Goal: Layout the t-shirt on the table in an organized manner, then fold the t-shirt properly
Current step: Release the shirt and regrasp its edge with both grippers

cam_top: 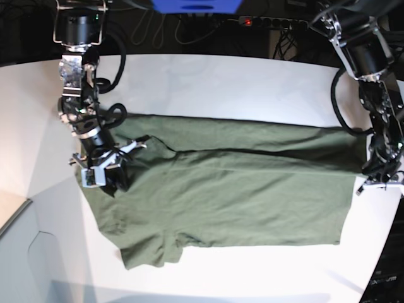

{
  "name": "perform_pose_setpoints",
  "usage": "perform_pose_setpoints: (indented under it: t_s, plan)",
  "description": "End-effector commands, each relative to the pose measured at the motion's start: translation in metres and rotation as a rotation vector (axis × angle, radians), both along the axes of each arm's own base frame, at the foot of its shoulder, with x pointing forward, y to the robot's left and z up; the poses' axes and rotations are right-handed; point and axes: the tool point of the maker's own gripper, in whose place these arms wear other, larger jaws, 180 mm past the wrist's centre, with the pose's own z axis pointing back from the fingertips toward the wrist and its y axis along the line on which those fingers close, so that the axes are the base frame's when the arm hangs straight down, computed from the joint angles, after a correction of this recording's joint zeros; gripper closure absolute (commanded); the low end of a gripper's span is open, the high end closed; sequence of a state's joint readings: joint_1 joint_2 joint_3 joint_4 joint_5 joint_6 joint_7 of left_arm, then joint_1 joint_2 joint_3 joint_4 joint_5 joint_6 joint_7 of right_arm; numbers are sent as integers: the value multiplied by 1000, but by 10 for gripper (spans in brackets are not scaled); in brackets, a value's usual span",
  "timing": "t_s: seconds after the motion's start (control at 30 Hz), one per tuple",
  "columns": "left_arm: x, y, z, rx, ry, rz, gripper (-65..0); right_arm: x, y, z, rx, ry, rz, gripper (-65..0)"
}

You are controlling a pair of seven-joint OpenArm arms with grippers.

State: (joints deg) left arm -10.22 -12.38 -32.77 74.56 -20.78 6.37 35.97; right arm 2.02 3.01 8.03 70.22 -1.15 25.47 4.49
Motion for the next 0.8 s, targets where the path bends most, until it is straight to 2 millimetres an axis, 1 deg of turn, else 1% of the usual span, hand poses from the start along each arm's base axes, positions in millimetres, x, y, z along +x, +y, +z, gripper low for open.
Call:
perform_pose_setpoints:
  t_s: [0.0,0.07,0.1,0.13,0.2,0.27,0.3,0.37,0.43,0.47,0.53,0.6,0.63,0.67,0.73,0.77]
  plan:
    - [8,9,19,36,-48,8,-2,9,1,17,14,-60,5,0]
    - [8,9,20,36,-50,8,-2,7,1,10,18,-41,3,0]
    - [8,9,20,36,-50,8,-3,10,0,9,19,-39,2,0]
    - [9,9,20,36,-50,8,-4,11,-4,7,13,-32,0,0]
    - [11,9,18,27,-47,10,-5,9,-11,-4,0,0,0,0]
    - [15,8,11,7,-32,13,-10,7,-14,-12,-5,21,-2,0]
    - [15,9,6,-3,-19,17,-25,7,-18,-12,-14,22,-2,-20]
    - [10,18,-2,-6,8,27,-84,5,-23,-12,-26,24,-4,-95]
    - [8,20,-6,-9,21,30,-160,5,-26,-9,-30,16,-9,-182]
    - [8,21,-6,-7,23,30,-200,1,-28,-11,-35,22,-10,-219]
    - [11,21,-3,-3,16,30,-286,-2,-29,-8,-40,11,-11,-286]
    - [11,23,0,1,14,30,-351,-4,-40,0,-49,-8,-36,-327]
    - [12,23,2,-2,8,30,-378,-8,-47,0,-51,-8,-56,-342]
    - [12,24,5,4,3,30,-394,-12,-52,2,-53,-12,-72,-350]
    - [11,25,16,24,-20,27,-394,-18,-60,6,-63,-21,-91,-356]
    - [2,25,13,37,-10,23,-389,-23,-62,5,-67,-18,-95,-356]
